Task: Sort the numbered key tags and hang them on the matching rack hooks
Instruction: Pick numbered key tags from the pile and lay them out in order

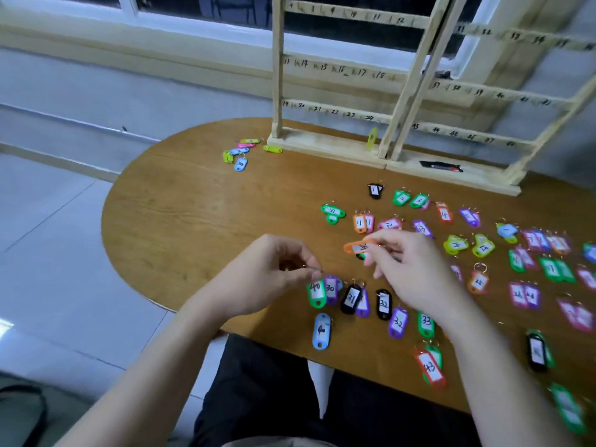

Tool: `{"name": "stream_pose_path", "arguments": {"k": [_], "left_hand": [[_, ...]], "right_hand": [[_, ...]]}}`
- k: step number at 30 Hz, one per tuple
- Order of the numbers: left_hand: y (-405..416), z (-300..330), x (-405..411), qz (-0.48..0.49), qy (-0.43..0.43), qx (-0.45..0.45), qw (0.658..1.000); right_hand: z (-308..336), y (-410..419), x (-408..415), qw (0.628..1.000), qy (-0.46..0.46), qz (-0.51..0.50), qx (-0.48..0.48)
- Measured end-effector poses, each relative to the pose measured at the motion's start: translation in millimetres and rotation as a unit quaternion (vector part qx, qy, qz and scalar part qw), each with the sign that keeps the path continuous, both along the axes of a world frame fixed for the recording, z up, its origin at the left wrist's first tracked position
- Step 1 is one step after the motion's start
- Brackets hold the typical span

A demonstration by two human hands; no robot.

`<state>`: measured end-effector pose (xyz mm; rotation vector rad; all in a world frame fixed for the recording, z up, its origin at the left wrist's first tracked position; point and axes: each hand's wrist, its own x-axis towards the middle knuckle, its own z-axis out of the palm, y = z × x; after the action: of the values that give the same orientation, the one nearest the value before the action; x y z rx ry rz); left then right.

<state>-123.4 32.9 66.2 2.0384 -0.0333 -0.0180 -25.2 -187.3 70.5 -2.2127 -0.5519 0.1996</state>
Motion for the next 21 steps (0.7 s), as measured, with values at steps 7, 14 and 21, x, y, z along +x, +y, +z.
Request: {"name": "stream_pose_path", "arguments": {"k": [7,14,21], "left_hand": [[-16,-16,-16,0.006,0.018,0.028,0.999],[-25,-31,-12,0.002,0.025,0.066,0.998],[-20,-37,-6,-0.004,-0.011,0.091,0.996]], "right_hand": [[-11,-15,-25,0.998,0.040,-0.013,0.050],[-11,-21,-29,0.994,0.059,-0.032,0.086],[-13,-21,-24,0.995,0.050,-0.059,0.068]]}}
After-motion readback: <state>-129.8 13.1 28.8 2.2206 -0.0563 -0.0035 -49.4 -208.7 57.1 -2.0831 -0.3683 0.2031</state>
